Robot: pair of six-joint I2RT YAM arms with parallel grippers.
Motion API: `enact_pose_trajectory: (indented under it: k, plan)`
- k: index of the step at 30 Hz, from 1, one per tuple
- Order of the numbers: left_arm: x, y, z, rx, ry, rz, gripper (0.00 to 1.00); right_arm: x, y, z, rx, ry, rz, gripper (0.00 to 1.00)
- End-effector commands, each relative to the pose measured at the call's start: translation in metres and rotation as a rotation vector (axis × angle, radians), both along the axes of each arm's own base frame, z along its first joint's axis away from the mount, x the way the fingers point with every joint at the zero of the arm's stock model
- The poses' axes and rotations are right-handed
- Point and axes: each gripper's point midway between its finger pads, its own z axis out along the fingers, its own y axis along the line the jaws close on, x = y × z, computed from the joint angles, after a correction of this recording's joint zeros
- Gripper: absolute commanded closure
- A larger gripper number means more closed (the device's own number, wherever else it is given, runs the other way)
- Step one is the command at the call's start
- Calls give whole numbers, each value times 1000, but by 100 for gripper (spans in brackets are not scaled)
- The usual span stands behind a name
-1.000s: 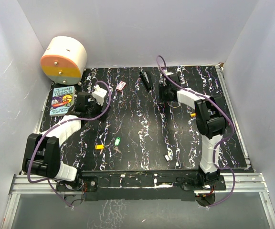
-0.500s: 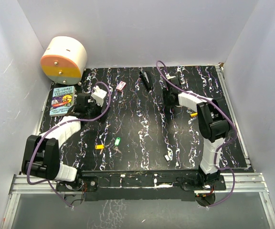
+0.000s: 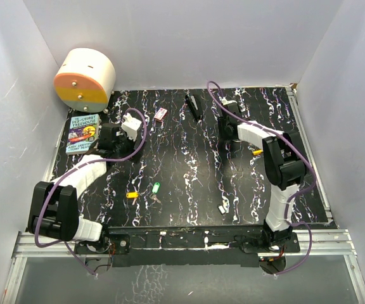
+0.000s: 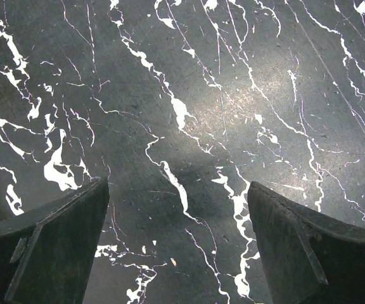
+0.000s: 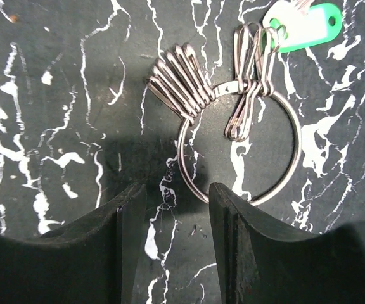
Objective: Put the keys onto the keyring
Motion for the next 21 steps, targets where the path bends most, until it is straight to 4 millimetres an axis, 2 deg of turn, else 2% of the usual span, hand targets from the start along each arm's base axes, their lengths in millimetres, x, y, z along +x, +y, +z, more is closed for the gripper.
enact_pose_trajectory:
  k: [1,8,11,16,21]
  plan:
    - [-1,3,14,-2,-40,0,11,24,-7,2,-17,-52,-16,52]
    - [0,4,13,2,-45,9,11,18,3,-10,32,-16,30,68]
    - [1,4,13,2,-44,9,11,10,7,-21,51,32,49,81]
    - [2,4,13,2,-44,12,11,-2,11,-35,74,97,46,89]
    - [2,4,12,2,-40,14,11,-10,28,-32,175,116,71,93]
